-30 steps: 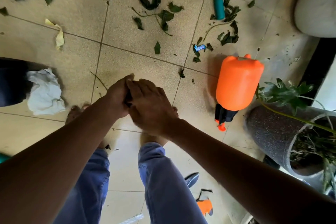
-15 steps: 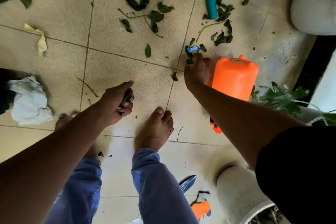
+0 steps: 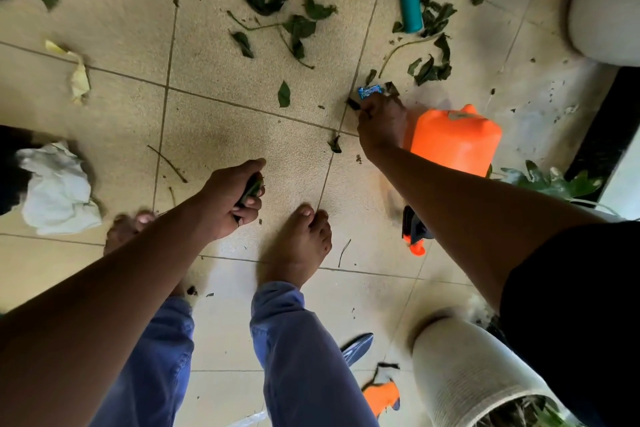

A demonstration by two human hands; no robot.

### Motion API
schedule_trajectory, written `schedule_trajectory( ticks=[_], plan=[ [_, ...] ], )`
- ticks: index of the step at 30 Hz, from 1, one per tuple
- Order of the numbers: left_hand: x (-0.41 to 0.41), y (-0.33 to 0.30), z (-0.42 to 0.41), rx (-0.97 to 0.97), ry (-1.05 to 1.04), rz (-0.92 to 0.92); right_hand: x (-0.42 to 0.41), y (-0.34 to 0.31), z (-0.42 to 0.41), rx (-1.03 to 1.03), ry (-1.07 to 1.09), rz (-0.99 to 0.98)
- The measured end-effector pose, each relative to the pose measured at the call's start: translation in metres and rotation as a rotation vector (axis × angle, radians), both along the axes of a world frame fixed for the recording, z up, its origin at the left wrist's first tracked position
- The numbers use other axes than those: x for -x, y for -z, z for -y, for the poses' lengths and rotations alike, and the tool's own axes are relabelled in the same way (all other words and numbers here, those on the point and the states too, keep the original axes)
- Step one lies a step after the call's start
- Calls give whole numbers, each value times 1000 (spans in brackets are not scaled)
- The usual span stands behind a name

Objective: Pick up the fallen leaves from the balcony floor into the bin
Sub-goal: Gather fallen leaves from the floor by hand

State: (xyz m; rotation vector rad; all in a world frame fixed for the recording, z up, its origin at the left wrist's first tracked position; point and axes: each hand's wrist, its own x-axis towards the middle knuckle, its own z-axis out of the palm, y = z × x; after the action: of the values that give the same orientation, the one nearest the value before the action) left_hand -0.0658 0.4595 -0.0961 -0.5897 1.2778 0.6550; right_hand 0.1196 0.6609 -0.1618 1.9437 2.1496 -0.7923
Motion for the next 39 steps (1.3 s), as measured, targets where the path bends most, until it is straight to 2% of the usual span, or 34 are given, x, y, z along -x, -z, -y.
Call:
schedule_trajectory(
  ticks=[7,14,19,24,26,29,35,39],
  plan=[
    [6,-2,-7,-15,18,-4,-11,-11,22,69,190,-107],
    [11,-1,-2,-10,13,-16,-8,-25,83,66,-153,-97],
    [12,0,8,-7,37,-13,14,-15,77,28,-182,0],
    [20,-1,17,-5,31,-7,50,-23,64,52,-191,-178],
    [25,-1,18,-4,33,-13,71,-25,62,66,-270,-254],
    [31,0,19,-7,86,-48,91,-19,59,82,-398,-237],
    [46,2,23,-20,105,-59,102,-2,64,46,-374,-116],
    [56,3,32,-20,89,-81,109,-3,57,40,-256,-97]
  ],
)
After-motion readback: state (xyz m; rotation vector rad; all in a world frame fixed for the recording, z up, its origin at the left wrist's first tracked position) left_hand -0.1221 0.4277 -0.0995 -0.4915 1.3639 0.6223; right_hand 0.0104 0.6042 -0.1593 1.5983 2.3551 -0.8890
